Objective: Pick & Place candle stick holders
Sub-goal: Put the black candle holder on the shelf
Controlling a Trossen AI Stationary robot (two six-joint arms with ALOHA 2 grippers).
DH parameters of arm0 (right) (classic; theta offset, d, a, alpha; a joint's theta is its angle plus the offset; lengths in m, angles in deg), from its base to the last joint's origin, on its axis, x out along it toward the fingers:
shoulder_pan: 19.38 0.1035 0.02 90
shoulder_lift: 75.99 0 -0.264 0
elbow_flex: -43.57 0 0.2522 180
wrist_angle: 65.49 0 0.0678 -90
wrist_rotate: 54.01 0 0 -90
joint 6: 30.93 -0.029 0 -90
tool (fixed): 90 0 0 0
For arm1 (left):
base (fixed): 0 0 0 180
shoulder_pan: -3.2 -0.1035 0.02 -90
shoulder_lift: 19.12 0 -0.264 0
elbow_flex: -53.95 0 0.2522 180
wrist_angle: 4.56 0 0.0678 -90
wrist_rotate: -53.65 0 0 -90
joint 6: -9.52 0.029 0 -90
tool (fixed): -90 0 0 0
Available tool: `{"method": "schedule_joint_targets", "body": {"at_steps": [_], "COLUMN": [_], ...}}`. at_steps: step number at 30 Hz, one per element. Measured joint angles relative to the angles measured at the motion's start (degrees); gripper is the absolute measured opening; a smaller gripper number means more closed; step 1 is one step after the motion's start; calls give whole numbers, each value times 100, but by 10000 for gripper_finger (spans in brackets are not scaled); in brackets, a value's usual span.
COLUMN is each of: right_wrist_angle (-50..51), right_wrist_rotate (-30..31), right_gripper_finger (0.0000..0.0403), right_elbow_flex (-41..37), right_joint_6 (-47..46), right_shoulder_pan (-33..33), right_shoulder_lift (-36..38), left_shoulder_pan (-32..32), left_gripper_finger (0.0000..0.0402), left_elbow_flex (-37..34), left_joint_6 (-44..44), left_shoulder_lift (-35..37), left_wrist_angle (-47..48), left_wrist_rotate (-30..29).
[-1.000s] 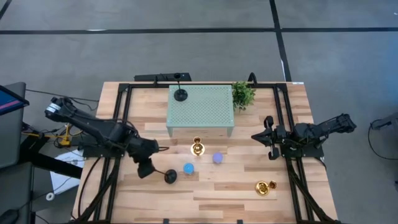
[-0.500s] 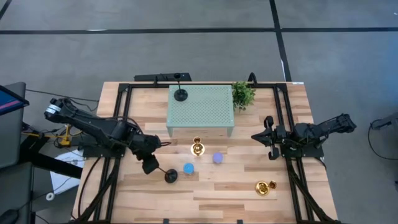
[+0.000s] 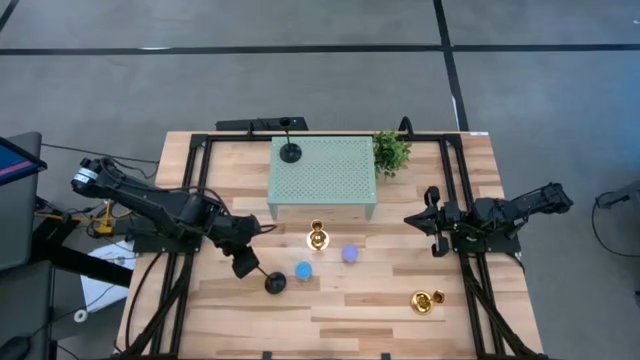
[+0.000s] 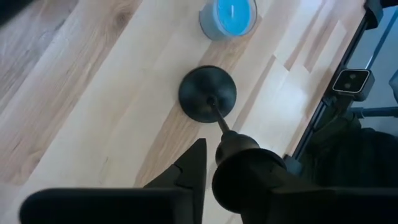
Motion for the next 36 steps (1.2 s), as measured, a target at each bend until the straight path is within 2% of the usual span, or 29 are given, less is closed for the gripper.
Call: {"method": "schedule_joint_targets", "body": {"at_steps": [3, 7, 16, 26, 30, 33, 36], "right_wrist_angle": [0, 0, 0, 0, 0, 0, 0], "right_wrist_rotate": [-2, -9, -16, -15, -15, -15, -15], "right_gripper_finger": [0, 0, 0, 0, 0, 0, 0], "right_elbow_flex": [0, 0, 0, 0, 0, 0, 0], "right_joint_6": [4, 7, 2, 7, 4, 4, 4], "right_shoulder_pan": [1, 1, 1, 0, 0, 2, 2], "right_shoulder_lift": [-1, -1, -1, 0, -1, 0, 0], "left_shoulder_pan": [0, 0, -183, -450, -346, -125, 148], "left_gripper_finger": [88, 100, 97, 97, 96, 91, 78], "left_elbow_flex": [-6, -13, -13, -7, -7, -7, -5], "left_joint_6": [-1, -44, -61, -160, 463, 1207, 1589], "left_shoulder_lift": [-4, -6, 261, 881, 992, 986, 986], "left_wrist_angle": [-58, -64, -170, -491, -506, -491, -304], "left_wrist_rotate": [159, 824, 921, 1347, 1250, 1196, 1063]}}
